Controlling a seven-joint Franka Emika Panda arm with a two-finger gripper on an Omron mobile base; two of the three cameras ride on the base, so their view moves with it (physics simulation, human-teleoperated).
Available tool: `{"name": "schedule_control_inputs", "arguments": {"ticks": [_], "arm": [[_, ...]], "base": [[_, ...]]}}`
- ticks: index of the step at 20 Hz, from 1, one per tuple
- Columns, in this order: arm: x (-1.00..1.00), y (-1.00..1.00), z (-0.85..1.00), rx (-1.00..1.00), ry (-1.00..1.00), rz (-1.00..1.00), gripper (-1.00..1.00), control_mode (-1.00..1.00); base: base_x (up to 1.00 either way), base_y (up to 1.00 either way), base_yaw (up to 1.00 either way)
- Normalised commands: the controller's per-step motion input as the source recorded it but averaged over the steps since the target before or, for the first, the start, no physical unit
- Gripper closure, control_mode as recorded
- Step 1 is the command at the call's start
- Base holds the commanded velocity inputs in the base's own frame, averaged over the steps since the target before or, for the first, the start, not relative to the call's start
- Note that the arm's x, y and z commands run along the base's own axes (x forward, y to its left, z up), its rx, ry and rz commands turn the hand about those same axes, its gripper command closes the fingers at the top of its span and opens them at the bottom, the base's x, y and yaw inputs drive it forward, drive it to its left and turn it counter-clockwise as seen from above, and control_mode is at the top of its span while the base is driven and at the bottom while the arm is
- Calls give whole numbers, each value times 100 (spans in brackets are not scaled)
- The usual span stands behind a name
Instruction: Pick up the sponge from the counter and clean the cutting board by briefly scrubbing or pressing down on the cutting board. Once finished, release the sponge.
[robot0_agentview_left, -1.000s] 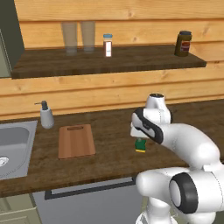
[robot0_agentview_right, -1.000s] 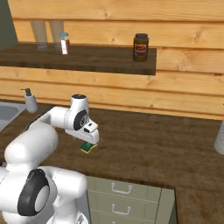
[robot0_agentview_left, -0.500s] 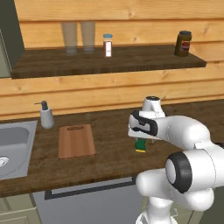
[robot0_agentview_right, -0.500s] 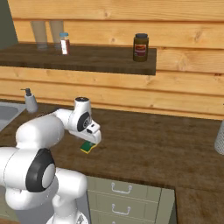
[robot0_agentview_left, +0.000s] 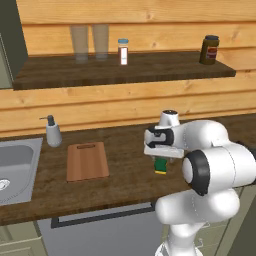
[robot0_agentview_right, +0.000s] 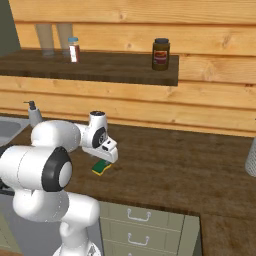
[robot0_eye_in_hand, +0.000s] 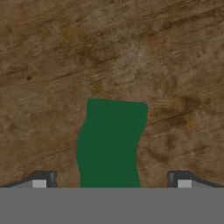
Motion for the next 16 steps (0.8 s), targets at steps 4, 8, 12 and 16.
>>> {"name": "schedule_control_inputs", "arguments": {"ticks": [4, 8, 12, 16], "arm": [[0, 0, -29, 0, 6, 0, -100, -100], [0, 0, -22, 0, 1, 0, -100, -100], [0, 0, -15, 0, 0, 0, -100, -100], [0, 0, -20, 0, 0, 0, -100, -100]], "base": [[0, 0, 0], [0, 0, 0], [0, 0, 0], [0, 0, 0]]}}
